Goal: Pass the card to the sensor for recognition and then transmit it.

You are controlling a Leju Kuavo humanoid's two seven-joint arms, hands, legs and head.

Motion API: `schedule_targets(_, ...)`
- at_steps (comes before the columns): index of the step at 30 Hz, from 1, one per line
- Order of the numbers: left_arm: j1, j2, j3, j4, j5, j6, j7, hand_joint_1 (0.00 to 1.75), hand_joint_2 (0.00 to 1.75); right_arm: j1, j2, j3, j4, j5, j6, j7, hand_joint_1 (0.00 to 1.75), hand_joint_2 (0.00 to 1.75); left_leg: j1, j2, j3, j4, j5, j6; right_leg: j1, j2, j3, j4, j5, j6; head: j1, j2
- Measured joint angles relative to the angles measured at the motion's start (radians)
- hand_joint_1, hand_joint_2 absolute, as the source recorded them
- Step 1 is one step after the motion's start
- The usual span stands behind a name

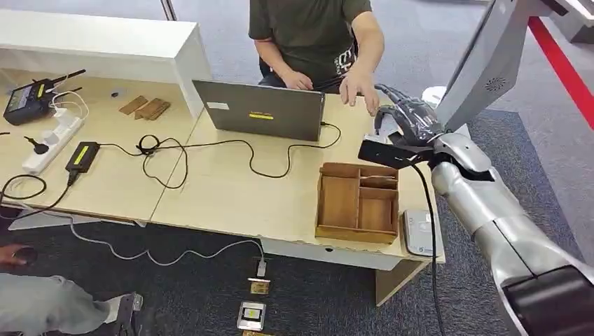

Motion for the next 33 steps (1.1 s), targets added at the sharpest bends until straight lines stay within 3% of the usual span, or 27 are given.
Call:
schedule_targets(10, -0.006, 0.003, -0.016, 0.0, 0.001, 0.002, -0.013, 0.0, 0.0, 0.0, 0.003, 0.013, 0.027, 0.002, 0.0, 0.003, 1.75, 1.75, 0.0, 0.001, 0.0, 0.0, 0.0, 0.0, 0.0, 0.0, 0.0, 0.0, 0.0, 0.0, 0.0, 0.0)
schedule_targets(33, -0.039, 0.009, -0.023, 0.0, 0.03, -0.064, -0.027, 0.0, 0.0, 0.016, 0.021, 0.01, 0.037, 0.042, -0.006, 0.006, 1.75, 1.75, 0.0, 0.001, 0.0, 0.0, 0.0, 0.0, 0.0, 0.0, 0.0, 0.0, 0.0, 0.0, 0.0, 0.0)
